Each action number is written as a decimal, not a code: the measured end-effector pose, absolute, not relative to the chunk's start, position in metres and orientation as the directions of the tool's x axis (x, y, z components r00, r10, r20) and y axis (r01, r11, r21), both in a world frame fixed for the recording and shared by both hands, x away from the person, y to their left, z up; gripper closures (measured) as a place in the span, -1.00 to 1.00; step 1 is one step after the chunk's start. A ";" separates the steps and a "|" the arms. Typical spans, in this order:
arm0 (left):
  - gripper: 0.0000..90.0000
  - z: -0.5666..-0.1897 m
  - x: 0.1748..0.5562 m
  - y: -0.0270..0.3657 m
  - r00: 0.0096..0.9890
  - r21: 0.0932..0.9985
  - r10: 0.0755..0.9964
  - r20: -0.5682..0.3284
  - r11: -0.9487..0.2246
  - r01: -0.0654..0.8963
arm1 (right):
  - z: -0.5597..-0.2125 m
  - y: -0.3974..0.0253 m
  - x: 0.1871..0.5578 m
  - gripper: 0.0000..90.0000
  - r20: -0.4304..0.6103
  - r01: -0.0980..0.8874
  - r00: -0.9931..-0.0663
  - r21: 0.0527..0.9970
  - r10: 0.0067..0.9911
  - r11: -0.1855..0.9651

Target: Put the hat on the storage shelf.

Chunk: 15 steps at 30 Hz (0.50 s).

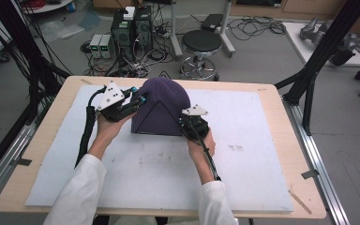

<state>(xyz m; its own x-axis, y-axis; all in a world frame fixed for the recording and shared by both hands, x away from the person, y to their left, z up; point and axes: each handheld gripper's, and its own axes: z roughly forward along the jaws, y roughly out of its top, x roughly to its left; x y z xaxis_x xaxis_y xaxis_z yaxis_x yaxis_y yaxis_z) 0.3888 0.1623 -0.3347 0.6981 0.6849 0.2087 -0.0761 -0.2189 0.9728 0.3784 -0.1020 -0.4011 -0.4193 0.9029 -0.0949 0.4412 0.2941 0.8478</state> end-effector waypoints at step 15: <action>-0.09 -0.337 0.389 0.162 0.657 0.983 0.740 0.146 -0.184 -0.012 | -0.397 -0.121 0.380 -0.40 0.009 0.508 -0.409 0.833 0.913 0.220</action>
<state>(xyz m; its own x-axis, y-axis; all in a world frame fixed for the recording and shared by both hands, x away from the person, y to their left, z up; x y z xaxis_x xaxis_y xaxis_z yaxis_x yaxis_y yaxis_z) 0.3889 0.1618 -0.3373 0.6569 0.7396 0.1463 -0.0122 -0.1837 0.9829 0.3804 -0.1208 -0.3967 -0.4087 0.9126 0.0088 0.5084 0.2197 0.8326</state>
